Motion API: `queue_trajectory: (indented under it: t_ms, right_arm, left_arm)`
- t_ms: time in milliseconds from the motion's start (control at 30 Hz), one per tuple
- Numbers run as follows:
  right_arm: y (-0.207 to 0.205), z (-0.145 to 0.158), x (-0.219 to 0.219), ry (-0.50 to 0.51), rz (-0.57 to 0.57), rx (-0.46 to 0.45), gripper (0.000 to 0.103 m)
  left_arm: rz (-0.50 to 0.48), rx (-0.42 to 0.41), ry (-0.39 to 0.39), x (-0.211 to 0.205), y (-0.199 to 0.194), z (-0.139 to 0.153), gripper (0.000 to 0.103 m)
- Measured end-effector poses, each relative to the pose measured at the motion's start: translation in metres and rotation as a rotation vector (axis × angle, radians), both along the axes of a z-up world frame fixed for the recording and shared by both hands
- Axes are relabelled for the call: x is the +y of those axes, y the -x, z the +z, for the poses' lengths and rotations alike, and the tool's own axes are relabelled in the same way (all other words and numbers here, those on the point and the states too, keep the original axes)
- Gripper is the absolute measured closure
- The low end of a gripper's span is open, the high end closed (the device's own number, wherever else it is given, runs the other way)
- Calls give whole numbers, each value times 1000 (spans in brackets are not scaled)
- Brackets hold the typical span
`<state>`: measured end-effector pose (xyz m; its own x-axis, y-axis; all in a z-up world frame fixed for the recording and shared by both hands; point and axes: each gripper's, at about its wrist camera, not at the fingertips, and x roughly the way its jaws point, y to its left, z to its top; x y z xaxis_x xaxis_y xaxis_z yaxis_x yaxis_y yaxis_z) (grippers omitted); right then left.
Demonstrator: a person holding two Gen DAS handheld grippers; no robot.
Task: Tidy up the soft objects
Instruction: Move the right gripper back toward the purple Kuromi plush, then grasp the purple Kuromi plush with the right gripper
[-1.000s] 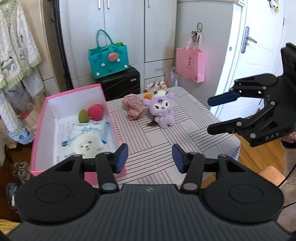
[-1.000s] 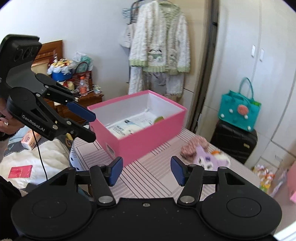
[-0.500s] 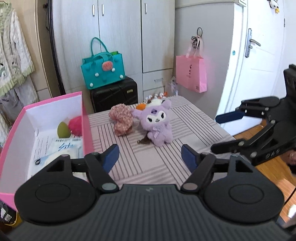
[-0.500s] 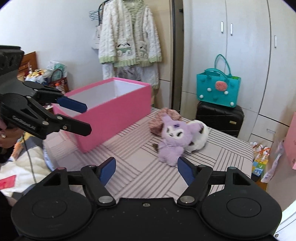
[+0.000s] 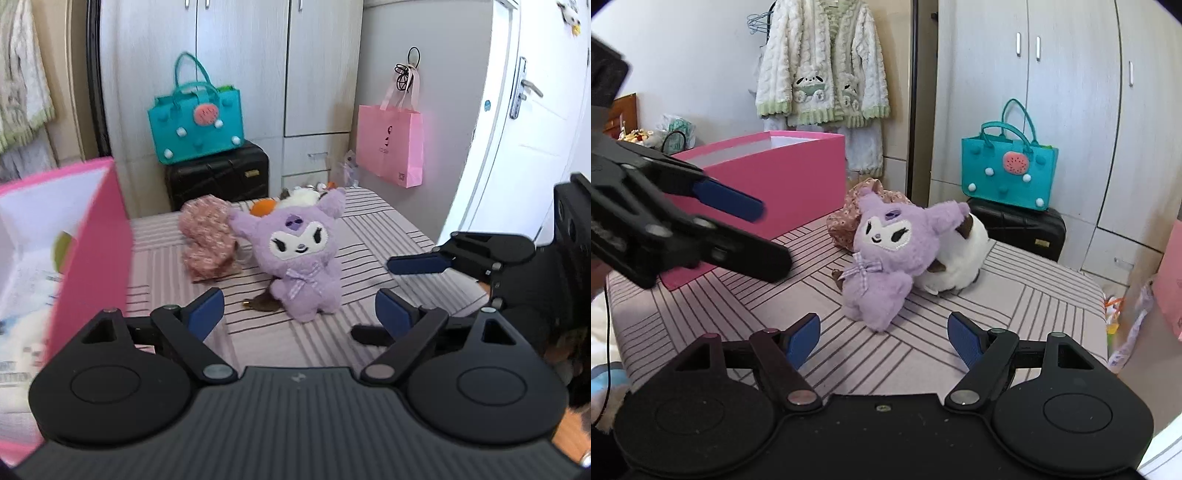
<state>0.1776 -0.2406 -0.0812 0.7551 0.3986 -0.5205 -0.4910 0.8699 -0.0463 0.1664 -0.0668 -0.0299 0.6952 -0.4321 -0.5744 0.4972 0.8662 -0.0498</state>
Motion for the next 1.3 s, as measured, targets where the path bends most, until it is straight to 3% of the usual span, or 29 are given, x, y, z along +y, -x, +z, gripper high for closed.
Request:
queue_trajectory:
  t_ms: [367,433,533,667,833,967,1300]
  right_arm:
    - [-9,-13,34,98,-5,-16,23]
    - [-13,-14,38,104,-16,-24,23]
    - [-19,-15,41,95,-40,-19,23]
    - [-23,-12,42,59,-52,-23,24]
    - [-23,-14,47,55,-71,-24,39]
    - [-24,-14,48,73,-91,-29,50]
    - [-27,-12,26,-127,-70,100,60]
  left_arm:
    - [30,120,183,-4,-48,-32,17]
    - [38,124,184,-4,-52,-35,18]
    - [30,116,182,-7,-56,-39,26]
    - [9,145,239,-3,-64,-42,32]
    - [28,181,270,-3,-72,-49,33]
    - [31,219,298,-4,-75,-57,46]
    - [27,272,321,4,-69,-60,49]
